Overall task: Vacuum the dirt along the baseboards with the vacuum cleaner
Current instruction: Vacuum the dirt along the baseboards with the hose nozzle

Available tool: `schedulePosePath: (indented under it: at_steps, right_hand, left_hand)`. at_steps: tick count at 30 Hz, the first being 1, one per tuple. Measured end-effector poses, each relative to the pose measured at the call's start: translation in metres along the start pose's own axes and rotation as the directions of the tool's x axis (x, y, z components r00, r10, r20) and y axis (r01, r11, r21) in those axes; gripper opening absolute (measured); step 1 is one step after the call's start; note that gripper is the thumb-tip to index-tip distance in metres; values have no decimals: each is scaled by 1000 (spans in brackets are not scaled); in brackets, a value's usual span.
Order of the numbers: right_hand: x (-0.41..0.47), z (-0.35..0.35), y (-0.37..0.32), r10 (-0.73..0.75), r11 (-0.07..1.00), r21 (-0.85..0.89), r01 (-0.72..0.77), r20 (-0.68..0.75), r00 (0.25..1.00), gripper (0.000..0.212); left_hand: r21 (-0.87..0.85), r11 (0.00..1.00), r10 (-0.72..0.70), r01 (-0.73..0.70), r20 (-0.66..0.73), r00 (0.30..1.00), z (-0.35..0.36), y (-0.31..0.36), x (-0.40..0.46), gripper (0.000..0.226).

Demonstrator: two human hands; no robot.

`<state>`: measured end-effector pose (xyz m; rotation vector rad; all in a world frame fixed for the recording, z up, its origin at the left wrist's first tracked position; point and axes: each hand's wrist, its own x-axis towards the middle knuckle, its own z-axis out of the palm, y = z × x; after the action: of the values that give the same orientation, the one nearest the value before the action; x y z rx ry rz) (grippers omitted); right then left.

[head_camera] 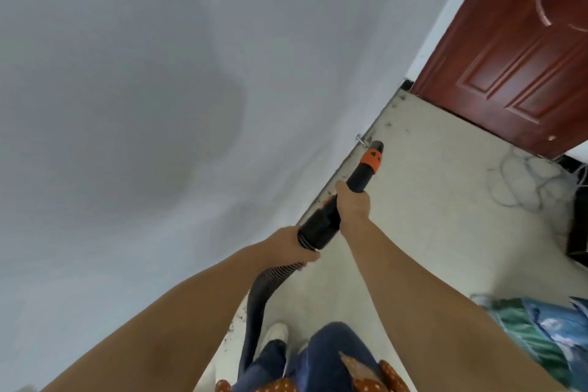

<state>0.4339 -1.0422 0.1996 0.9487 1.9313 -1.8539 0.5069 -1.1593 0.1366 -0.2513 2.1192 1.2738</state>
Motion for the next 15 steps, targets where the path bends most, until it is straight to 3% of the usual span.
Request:
schedulePosePath:
  at_steps: [5, 9, 13, 15]
  right_hand:
    - [35, 6, -18, 28, 998, -52, -26, 27, 999, 26]
    - [79, 7, -30, 55, 984, -174, -39, 90, 994, 23]
    - [128, 3, -31, 85, 913, -409, -8, 170, 982, 29]
    - [152, -2, -31, 128, 838, -545, 12, 219, 967, 31]
  left_hand:
    - [-36, 999, 4, -6, -51, 999, -3, 14, 28, 31]
    - [-169, 985, -49, 37, -67, 997, 9, 25, 56, 22]
    - [-286, 949, -172, 133, -116, 978, 44, 37, 93, 26]
    - [-385, 909, -234, 160, -152, 960, 71, 49, 108, 18]
